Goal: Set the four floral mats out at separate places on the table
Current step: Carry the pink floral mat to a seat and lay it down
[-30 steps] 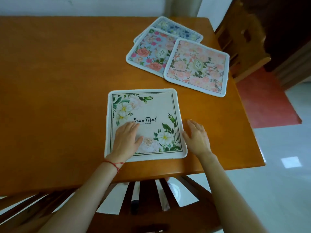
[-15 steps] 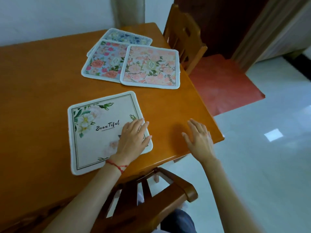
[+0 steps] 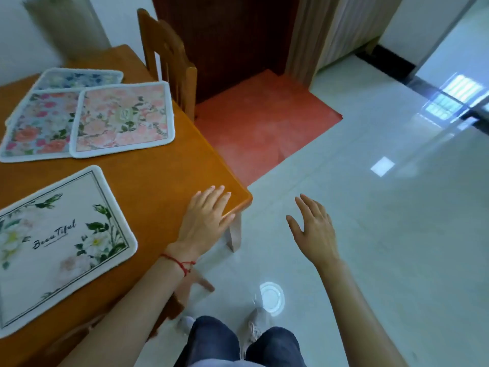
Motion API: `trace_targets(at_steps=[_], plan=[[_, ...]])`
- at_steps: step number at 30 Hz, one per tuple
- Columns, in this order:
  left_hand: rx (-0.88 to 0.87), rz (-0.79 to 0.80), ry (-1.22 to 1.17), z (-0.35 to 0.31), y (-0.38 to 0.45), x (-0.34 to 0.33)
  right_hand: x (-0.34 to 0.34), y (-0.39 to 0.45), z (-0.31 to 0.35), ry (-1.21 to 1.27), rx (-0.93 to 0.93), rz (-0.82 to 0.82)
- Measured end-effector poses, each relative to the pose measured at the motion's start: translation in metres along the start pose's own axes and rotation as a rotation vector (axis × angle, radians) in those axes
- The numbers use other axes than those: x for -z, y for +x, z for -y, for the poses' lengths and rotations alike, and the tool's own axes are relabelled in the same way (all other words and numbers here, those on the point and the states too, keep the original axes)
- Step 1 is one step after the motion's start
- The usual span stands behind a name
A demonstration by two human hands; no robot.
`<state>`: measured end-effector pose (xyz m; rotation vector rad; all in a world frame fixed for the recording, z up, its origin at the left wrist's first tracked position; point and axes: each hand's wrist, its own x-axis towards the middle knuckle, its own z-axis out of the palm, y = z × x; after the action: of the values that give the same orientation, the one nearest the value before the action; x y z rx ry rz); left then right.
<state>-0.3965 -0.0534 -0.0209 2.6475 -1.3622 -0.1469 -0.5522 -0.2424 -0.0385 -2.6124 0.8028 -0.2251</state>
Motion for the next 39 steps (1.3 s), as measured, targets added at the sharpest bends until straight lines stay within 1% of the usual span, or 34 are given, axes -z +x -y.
trace_targets(at_steps=[4,7,13,18,24,32,39], plan=[[-0.094,0.002,0.041,-0.045,0.034,-0.006,0.022,-0.012,-0.051,-0.013,-0.104,-0.035],[-0.132,0.030,0.032,-0.065,0.057,-0.012,0.034,-0.022,-0.084,-0.033,-0.176,-0.064],[-0.202,0.062,0.037,-0.087,0.106,-0.024,0.050,-0.023,-0.127,-0.094,-0.317,-0.105],[-0.232,0.135,0.050,-0.091,0.158,-0.039,0.055,0.009,-0.147,-0.209,-0.383,-0.062],[-0.225,0.222,0.050,-0.078,0.221,-0.045,0.062,0.069,-0.160,-0.255,-0.367,-0.050],[-0.156,0.176,0.010,-0.068,0.287,-0.039,0.071,0.149,-0.178,-0.264,-0.302,-0.111],[-0.040,0.198,-0.013,-0.066,0.356,-0.035,0.079,0.245,-0.207,-0.257,-0.192,-0.113]])
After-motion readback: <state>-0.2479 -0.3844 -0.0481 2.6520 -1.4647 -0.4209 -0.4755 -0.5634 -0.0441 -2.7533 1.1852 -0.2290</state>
